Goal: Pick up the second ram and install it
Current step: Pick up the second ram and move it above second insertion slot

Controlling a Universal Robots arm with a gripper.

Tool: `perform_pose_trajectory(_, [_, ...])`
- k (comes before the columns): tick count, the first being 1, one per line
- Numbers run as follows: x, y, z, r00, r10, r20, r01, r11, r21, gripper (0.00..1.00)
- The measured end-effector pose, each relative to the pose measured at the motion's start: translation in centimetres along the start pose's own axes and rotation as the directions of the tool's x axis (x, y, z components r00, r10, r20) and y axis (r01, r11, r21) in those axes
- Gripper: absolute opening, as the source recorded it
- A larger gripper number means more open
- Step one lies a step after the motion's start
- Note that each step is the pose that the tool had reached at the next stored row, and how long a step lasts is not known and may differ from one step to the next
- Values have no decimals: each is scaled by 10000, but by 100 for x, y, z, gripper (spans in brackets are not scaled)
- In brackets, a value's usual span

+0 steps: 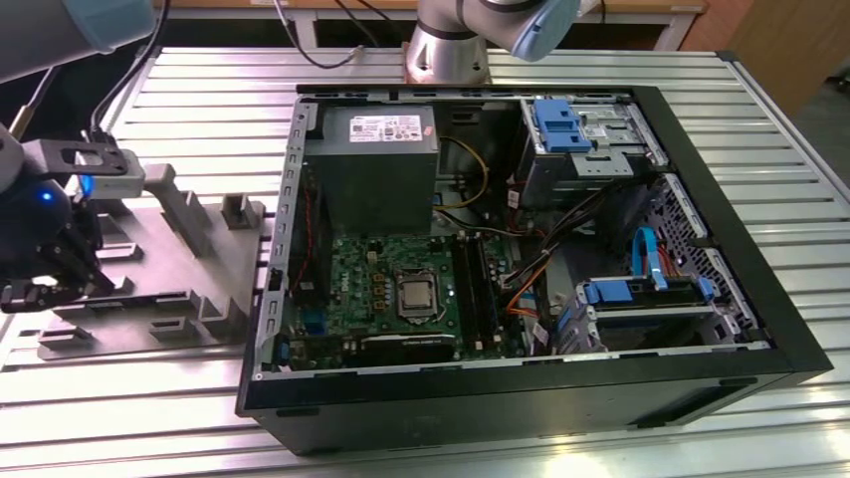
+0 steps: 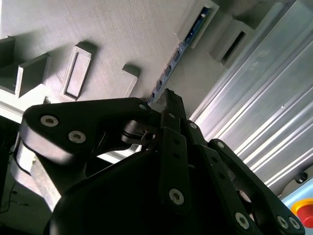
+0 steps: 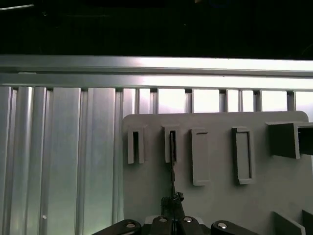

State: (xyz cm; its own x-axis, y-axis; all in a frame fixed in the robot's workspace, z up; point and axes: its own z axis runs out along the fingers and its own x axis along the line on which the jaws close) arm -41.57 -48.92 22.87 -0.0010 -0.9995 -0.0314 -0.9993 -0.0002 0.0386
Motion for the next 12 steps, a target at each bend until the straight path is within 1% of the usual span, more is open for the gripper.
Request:
perform_pose_trajectory(4, [1, 5, 39, 9998, -190, -9, 190, 9998, -6, 10])
perform_pose_trajectory(8, [2, 35, 69, 9997, -230, -9, 230, 9997, -5, 10])
perform_pose_trajectory(12, [1, 42, 131, 9997, -237, -9, 237, 9997, -6, 10])
